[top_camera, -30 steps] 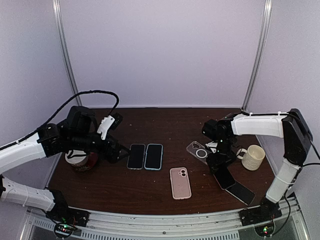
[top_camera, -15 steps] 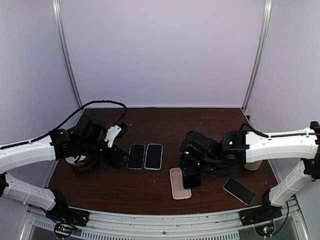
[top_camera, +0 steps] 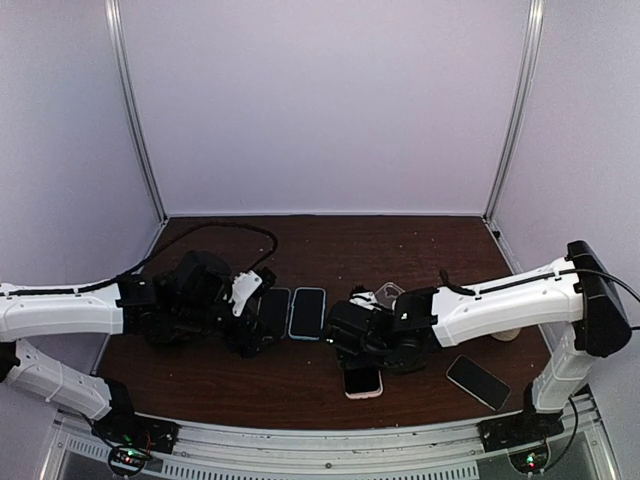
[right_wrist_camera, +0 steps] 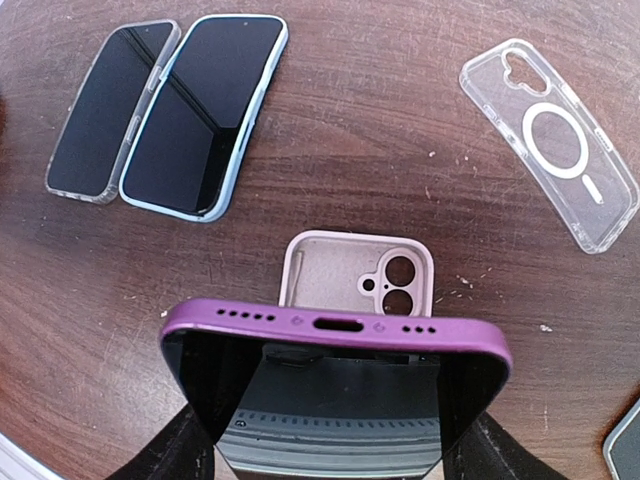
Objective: Put the phone into the phone case
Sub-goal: Pass from the right arm to the left
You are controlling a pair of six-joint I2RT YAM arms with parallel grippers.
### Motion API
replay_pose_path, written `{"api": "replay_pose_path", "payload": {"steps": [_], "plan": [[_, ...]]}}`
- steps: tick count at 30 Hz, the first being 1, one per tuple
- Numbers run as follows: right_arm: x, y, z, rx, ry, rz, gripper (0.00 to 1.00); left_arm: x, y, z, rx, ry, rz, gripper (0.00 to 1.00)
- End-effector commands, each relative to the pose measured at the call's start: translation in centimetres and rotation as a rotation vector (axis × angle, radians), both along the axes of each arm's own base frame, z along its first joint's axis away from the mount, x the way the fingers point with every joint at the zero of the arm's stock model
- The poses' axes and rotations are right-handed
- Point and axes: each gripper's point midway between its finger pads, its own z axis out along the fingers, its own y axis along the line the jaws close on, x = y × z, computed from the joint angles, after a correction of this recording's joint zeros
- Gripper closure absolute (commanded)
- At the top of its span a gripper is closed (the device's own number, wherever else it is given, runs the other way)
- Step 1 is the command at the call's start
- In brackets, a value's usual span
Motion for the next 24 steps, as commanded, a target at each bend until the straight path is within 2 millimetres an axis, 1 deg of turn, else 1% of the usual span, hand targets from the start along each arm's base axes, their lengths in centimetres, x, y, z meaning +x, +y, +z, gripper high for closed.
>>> {"api": "replay_pose_path", "payload": {"steps": [1,8,13,16,18,21,22,24], "plan": [[0.9,0.9,0.6,0.033,-0.026,-0.030,0.73,0.8,-0.6,1.1,-0.028,-0.056,-0.001,0.21],[0.7,0.1,-0.6,-0.036,0.009,-0.018,0.74,0.8,-0.7,0.9,-0.022,-0.053,-0.002,0.21],[0.4,0.5,-2.3,-0.022,0.045,-0.013,0.75,0.9,-0.7,0.9,-0.013,-0.052,-0.006,0.21],[0.5,0.6,-2.5,-0.025,0.049,-0.008,0.75,0.8,-0.7,0.9,-0.010,-0.051,-0.008,0.21],[0.8,0.9,-1.8,-0.022,0.033,0.010,0.75,0.8,-0.7,0.9,-0.010,-0.052,-0.008,0.21],[1.6,0.5,0.0,-0.015,0.007,0.002,0.76,0.8,-0.7,1.1,-0.015,-0.053,-0.010,0.21],[1.9,0.2,0.8,-0.003,0.000,-0.011,0.76,0.7,-0.8,1.3,-0.023,-0.053,-0.016,0.21],[2.6,-0.1,3.1,0.055,-0.035,-0.033,0.76,0.4,-1.2,2.1,-0.063,-0.062,-0.040,0.21]]}}
